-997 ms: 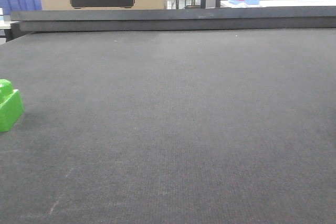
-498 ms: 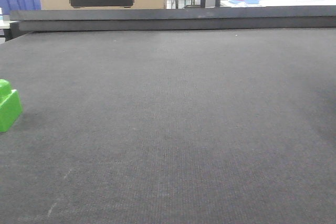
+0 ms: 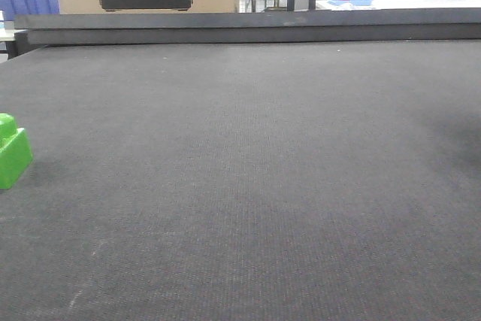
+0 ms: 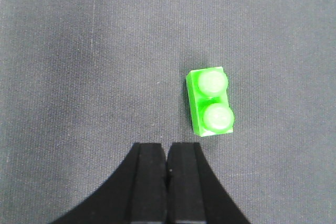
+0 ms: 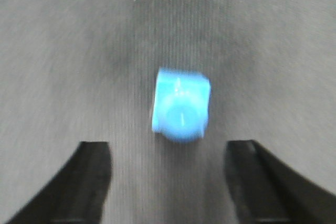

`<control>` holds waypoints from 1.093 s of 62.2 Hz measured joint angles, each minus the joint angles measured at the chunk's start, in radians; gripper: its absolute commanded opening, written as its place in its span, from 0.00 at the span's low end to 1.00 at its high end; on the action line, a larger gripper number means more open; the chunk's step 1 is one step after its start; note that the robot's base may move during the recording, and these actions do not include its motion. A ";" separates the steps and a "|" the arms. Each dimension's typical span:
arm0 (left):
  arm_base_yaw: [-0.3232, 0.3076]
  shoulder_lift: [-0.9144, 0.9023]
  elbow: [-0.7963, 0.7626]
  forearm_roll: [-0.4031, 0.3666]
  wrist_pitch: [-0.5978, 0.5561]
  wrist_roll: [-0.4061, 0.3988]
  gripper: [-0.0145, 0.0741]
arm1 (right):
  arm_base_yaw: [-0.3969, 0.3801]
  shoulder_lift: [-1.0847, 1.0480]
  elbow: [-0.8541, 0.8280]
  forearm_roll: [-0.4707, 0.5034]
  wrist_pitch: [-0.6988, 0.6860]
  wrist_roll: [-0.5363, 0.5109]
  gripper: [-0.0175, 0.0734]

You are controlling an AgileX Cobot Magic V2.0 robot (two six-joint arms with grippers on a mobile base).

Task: Grab block from conveyor and place in blue bin
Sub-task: 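Close the left gripper on the green block, right on the blue block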

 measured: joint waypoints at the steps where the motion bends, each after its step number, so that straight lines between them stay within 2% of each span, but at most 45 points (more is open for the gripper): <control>1: 0.000 0.000 0.000 0.000 0.000 0.000 0.04 | 0.000 0.008 -0.002 0.000 -0.003 0.001 0.60; 29: 0.000 0.000 0.000 0.000 0.008 0.000 0.04 | 0.000 0.154 -0.002 -0.014 -0.098 0.047 0.60; 35: 0.000 0.000 0.000 0.000 0.010 0.000 0.04 | 0.000 0.165 -0.002 -0.016 -0.107 0.054 0.48; 44: 0.000 0.000 0.000 -0.002 0.012 -0.026 0.04 | 0.000 0.165 -0.002 -0.030 -0.109 0.058 0.07; 46: 0.000 0.000 0.000 -0.002 0.012 -0.028 0.04 | 0.000 0.165 -0.002 -0.040 -0.109 0.058 0.01; 54: -0.046 0.004 0.000 0.029 0.014 -0.039 0.04 | 0.000 0.154 -0.010 -0.063 -0.103 0.059 0.01; 68: -0.188 0.080 -0.006 0.104 0.016 -0.181 0.04 | 0.000 0.115 -0.055 -0.062 -0.083 0.062 0.01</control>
